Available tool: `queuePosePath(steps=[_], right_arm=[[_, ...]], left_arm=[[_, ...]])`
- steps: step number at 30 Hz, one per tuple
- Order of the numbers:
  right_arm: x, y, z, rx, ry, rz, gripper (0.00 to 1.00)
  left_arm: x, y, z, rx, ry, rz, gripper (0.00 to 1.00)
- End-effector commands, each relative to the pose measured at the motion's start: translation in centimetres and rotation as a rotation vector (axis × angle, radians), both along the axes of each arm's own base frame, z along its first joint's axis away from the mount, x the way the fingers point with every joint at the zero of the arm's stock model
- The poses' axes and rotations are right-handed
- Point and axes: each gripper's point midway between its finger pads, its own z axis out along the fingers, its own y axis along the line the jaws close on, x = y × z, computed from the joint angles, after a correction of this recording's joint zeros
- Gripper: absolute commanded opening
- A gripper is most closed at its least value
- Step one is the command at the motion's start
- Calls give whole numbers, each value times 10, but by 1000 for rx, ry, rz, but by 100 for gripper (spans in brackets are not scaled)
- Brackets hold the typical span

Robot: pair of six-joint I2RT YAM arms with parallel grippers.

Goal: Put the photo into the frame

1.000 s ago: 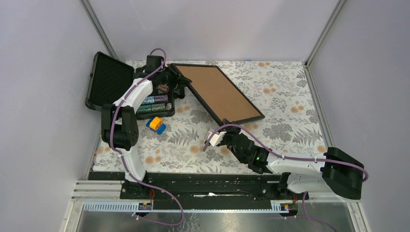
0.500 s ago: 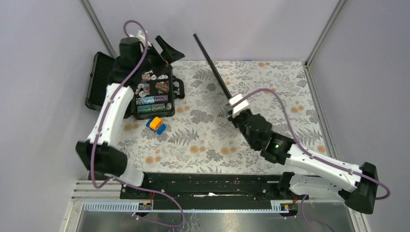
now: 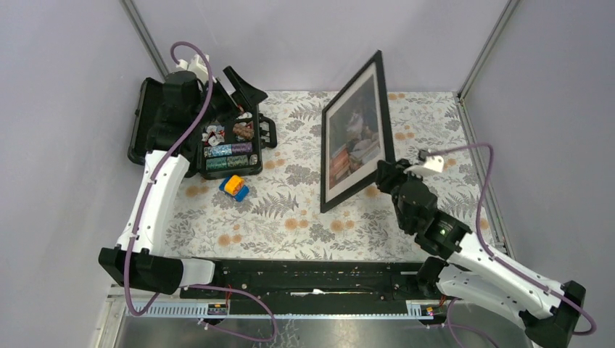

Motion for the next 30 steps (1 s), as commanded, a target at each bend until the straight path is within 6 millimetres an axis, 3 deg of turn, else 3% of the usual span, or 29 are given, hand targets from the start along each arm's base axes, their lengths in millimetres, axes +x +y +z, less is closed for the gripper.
queuePosePath(steps=[1, 4, 11, 13, 16, 19, 21, 25, 30], right_arm=[[-14, -65, -62, -38, 47, -250, 0], [-26, -88, -93, -7, 35, -312, 3], [-37, -111, -127, -16, 29, -381, 10], [-38, -114, -130, -10, 30, -394, 19], [-41, -119, -125, -56, 32, -397, 47], [-48, -129, -104, -59, 52, -423, 82], [-51, -132, -85, -59, 59, -422, 99], [-55, -130, -30, -43, 56, -378, 100], [-65, -113, 68, -39, 24, -175, 100]], left_arm=[[-9, 4, -5, 21, -17, -2, 99], [-13, 3, -9, 19, -18, -6, 99], [-20, 2, -7, 13, -27, -14, 99], [-22, 3, -5, 9, -33, -10, 99], [-25, 2, 0, 3, -44, -17, 99], [-29, 3, 6, 0, -56, -20, 99], [-31, 3, 9, -2, -63, -20, 99], [-34, 2, 17, -10, -74, -28, 99], [-42, -6, 42, -17, -115, -88, 99]])
